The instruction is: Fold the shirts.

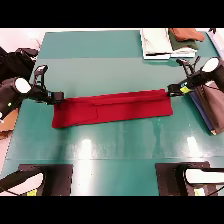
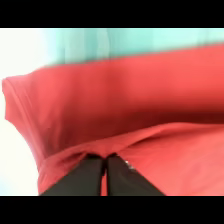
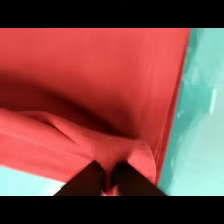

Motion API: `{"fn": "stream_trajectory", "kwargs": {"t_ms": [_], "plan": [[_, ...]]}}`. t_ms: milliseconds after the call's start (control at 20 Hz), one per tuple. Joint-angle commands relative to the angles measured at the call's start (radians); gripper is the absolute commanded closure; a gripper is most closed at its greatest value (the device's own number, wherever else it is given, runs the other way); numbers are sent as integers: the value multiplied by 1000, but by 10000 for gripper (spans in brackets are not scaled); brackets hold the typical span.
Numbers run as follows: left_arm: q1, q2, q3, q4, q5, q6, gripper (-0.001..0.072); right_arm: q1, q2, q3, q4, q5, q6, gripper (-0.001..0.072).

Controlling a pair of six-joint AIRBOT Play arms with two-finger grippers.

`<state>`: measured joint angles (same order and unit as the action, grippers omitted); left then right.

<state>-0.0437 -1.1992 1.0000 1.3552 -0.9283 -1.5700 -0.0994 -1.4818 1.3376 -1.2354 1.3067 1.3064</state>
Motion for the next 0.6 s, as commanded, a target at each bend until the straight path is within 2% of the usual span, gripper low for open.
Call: {"fn": "stream_trajectory", "kwargs": {"t_ms": [0,100,200,300,350,400,450,550], "plan": [[1,-43,28,-9,64,-10,172,-16,-97,95,122,3,1,291],[1,-42,58,-8,9,-18,172,-60,-105,98,216,23,-48,276],[1,-42,85,-9,-56,-18,173,-119,-103,76,248,64,-76,268],[1,-42,90,-35,-92,-18,174,-194,-104,20,249,99,-79,179],[0,-42,90,-79,-99,-13,317,-232,-105,-18,249,98,-80,178],[0,-42,90,-139,-98,29,589,-270,-105,-63,250,85,-86,179],[0,-42,90,-214,-94,91,679,-304,-106,-106,250,69,-96,179],[-3,-42,90,-327,-76,124,680,-340,-119,-171,285,51,-130,184]]}}
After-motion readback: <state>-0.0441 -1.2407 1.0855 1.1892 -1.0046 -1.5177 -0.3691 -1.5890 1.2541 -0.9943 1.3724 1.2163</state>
